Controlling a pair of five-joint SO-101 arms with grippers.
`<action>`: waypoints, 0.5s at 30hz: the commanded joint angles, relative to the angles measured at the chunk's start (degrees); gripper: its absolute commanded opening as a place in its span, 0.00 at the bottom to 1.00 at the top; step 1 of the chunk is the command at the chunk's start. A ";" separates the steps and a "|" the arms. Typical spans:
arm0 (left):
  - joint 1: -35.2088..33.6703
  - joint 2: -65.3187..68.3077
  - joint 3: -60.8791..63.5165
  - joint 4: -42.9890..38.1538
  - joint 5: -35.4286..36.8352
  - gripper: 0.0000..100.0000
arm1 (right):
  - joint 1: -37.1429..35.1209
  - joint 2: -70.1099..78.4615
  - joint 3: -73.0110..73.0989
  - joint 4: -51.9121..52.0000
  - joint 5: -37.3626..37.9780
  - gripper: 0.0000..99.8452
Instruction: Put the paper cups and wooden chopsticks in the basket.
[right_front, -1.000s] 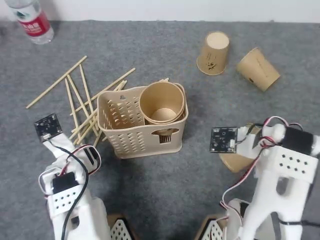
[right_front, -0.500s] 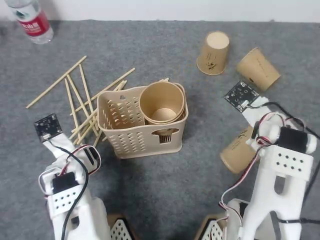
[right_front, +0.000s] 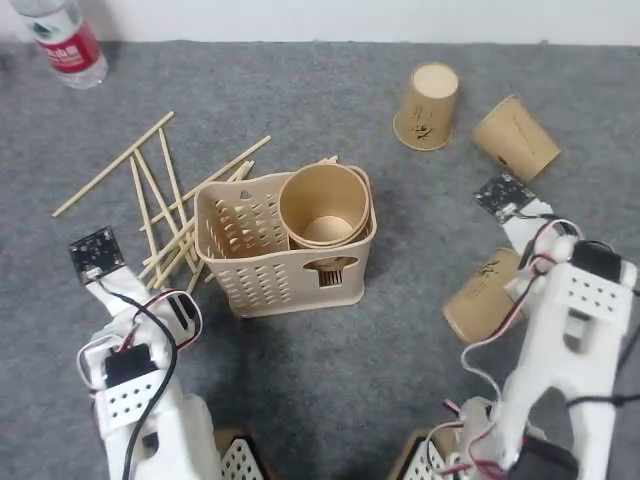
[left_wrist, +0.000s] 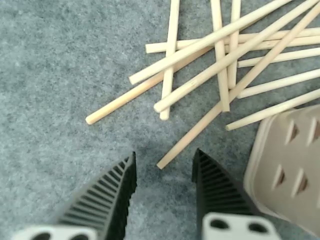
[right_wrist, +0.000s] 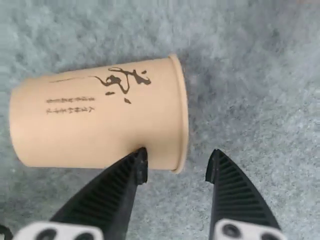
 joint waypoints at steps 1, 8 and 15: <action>0.35 -0.62 -0.40 -1.23 0.09 0.17 | 0.04 5.41 -1.23 1.19 3.60 0.20; 0.35 -0.62 -0.40 -1.23 0.09 0.17 | -6.90 3.65 -1.41 7.34 4.48 0.20; 0.35 -0.62 -0.40 -1.23 0.09 0.17 | -13.76 2.77 -1.76 22.99 15.47 0.20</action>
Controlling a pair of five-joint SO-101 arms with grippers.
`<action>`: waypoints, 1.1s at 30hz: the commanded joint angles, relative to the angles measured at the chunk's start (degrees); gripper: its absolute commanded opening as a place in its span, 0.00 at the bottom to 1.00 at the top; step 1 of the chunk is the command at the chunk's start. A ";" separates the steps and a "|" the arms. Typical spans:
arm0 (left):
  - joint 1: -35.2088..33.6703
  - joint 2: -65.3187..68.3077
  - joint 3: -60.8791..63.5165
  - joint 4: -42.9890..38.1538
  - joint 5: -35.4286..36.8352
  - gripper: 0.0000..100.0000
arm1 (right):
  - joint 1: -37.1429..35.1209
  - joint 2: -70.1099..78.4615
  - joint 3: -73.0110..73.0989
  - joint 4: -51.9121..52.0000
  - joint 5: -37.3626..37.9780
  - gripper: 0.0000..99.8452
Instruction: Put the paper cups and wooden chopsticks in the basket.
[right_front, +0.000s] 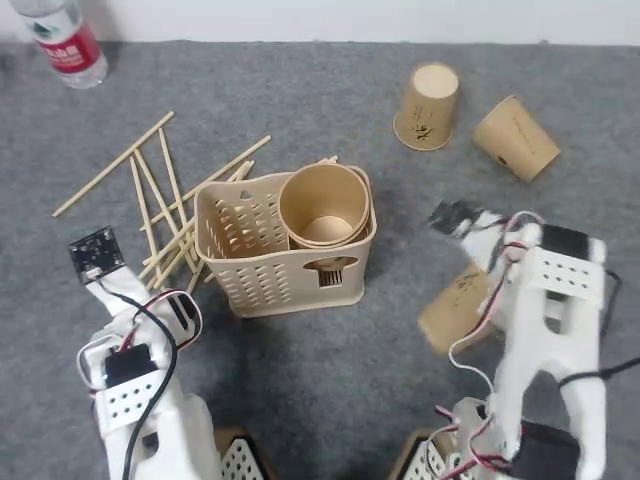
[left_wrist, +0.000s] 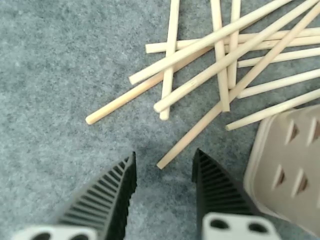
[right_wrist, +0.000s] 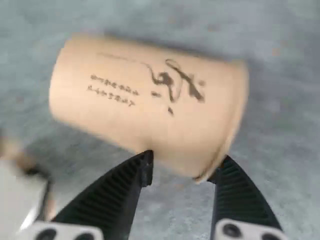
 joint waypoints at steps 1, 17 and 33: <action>0.35 -0.62 -0.40 -1.23 0.09 0.17 | -2.42 -1.19 -1.76 7.60 6.77 0.20; 0.35 -0.62 -0.40 -1.23 0.09 0.17 | -3.56 -0.57 -3.78 9.19 10.20 0.20; 0.35 -0.62 -0.40 -1.23 0.09 0.17 | -17.27 -1.27 -4.66 12.18 1.76 0.01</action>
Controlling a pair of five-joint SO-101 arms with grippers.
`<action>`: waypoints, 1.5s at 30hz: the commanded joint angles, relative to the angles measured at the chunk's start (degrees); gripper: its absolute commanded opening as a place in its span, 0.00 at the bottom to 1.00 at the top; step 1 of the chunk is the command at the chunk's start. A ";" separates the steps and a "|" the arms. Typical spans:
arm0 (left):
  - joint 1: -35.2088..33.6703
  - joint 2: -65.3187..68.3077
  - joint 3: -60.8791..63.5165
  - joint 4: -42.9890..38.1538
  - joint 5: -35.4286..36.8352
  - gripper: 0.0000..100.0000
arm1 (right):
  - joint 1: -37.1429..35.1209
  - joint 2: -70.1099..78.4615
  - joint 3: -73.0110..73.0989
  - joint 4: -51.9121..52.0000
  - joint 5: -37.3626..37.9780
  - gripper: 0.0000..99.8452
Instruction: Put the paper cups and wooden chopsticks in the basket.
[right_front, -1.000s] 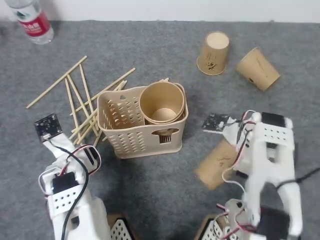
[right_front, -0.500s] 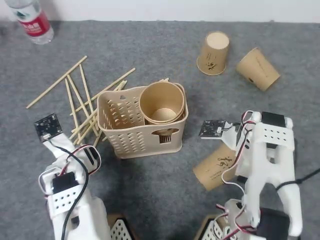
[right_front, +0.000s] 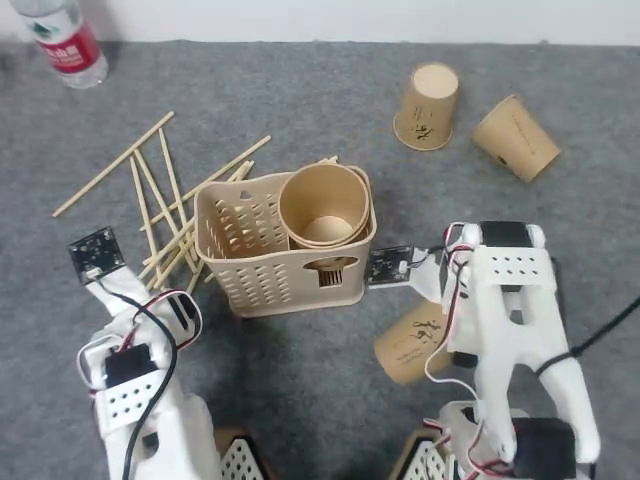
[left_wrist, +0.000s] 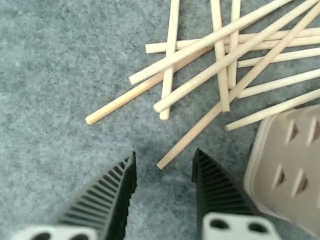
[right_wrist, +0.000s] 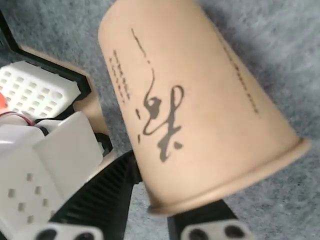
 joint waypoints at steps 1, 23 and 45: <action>0.35 -0.62 -0.40 -1.23 0.09 0.17 | -4.26 -1.36 -5.19 3.30 -4.40 0.01; 0.35 -0.62 -0.40 -1.23 0.09 0.17 | -4.70 -1.36 -37.89 8.22 -28.04 0.01; 0.35 -0.62 -0.40 -1.23 0.09 0.17 | -27.65 -14.46 -61.01 8.48 -47.38 0.01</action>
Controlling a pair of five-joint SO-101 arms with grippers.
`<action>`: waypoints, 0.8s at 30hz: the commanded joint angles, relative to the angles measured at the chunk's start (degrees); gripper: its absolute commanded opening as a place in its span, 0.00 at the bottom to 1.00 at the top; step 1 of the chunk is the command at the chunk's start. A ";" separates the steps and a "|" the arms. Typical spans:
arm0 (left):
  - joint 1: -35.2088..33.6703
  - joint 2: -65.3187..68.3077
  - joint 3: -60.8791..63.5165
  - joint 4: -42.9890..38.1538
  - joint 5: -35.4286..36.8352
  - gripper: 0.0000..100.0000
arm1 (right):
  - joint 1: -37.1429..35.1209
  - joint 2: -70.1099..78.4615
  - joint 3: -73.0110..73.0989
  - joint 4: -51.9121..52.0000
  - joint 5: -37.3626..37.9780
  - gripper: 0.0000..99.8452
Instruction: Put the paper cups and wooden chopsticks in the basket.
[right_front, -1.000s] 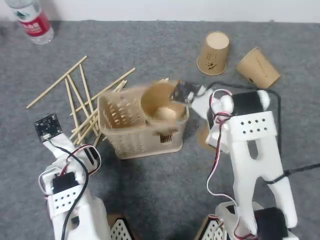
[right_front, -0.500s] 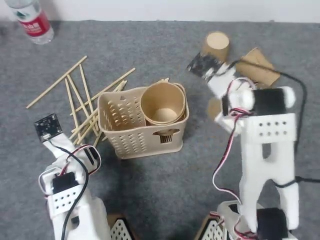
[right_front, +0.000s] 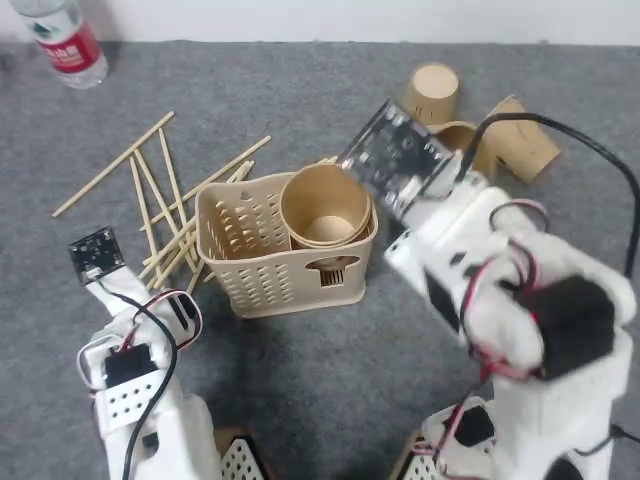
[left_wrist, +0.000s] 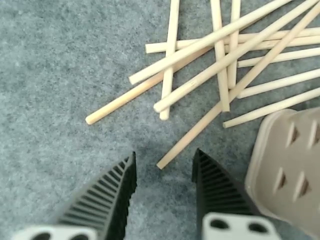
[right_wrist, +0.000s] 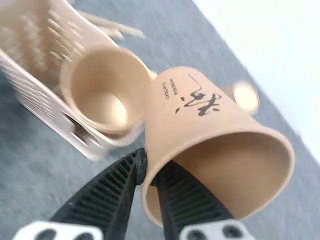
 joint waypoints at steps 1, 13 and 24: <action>0.35 -0.62 -0.40 -1.23 0.09 0.17 | -5.32 -1.45 -4.66 2.24 -2.11 0.01; 0.35 -0.62 -0.40 -1.23 0.09 0.17 | -12.44 6.73 4.66 2.24 1.76 0.01; 0.35 -0.62 -0.40 -1.32 0.18 0.17 | -17.27 15.08 1.14 1.71 1.41 0.17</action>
